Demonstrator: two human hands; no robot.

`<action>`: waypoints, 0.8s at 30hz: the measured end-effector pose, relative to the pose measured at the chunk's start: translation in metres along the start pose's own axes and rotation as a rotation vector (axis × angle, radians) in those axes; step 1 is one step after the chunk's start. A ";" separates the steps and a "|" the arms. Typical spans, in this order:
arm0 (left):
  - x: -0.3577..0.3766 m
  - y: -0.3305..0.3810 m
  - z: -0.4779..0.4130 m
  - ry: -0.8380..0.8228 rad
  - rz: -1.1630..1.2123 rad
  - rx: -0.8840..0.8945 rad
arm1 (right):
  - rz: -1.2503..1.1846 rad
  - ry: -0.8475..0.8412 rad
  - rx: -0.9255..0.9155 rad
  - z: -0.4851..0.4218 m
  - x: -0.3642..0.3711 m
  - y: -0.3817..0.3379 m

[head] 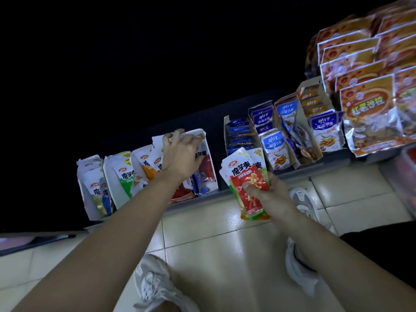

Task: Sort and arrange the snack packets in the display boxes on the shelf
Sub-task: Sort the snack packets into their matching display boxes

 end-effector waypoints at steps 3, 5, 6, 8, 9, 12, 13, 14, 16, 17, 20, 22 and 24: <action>0.025 -0.001 -0.007 -0.144 -0.073 -0.023 | -0.019 -0.031 0.014 -0.001 0.004 0.004; 0.029 -0.001 -0.007 -0.122 -0.048 -0.060 | -0.033 -0.043 0.016 -0.001 0.005 0.004; 0.029 -0.002 -0.008 -0.096 -0.019 -0.077 | -0.035 -0.042 0.018 -0.001 0.006 0.004; 0.027 -0.006 -0.008 -0.060 0.035 -0.103 | -0.035 -0.038 0.022 -0.002 0.005 0.005; 0.026 -0.008 -0.008 -0.055 0.035 -0.108 | -0.036 -0.032 0.023 -0.003 0.005 0.005; 0.025 -0.014 -0.009 -0.043 -0.019 -0.121 | -0.040 -0.014 0.019 -0.005 0.002 0.006; 0.023 -0.016 -0.010 -0.021 -0.007 -0.137 | -0.037 -0.005 0.021 -0.005 0.001 0.007; 0.021 -0.017 -0.010 0.012 0.020 -0.151 | -0.036 0.003 0.021 -0.006 0.001 0.007; 0.015 -0.019 -0.009 0.085 0.101 -0.151 | -0.047 0.022 0.021 -0.006 -0.001 0.006; 0.011 -0.020 -0.008 0.120 0.149 -0.131 | -0.055 0.031 0.020 -0.007 -0.002 0.005; -0.005 -0.022 0.004 0.202 0.277 0.009 | -0.082 0.057 0.011 -0.008 -0.005 0.003; -0.022 -0.022 0.019 0.252 0.320 0.143 | -0.093 0.070 0.006 -0.008 -0.007 0.001; -0.035 -0.021 0.036 0.271 0.329 0.255 | -0.091 0.073 0.006 -0.008 -0.007 -0.001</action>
Point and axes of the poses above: each hand's wrist, its own z-axis away from the middle knuckle, its own x-axis out of the palm, y = z × x, the point moved 9 cm from there along -z, towards the middle knuckle, and after that the axes turned 3 degrees about y, right-handed, at the moved point
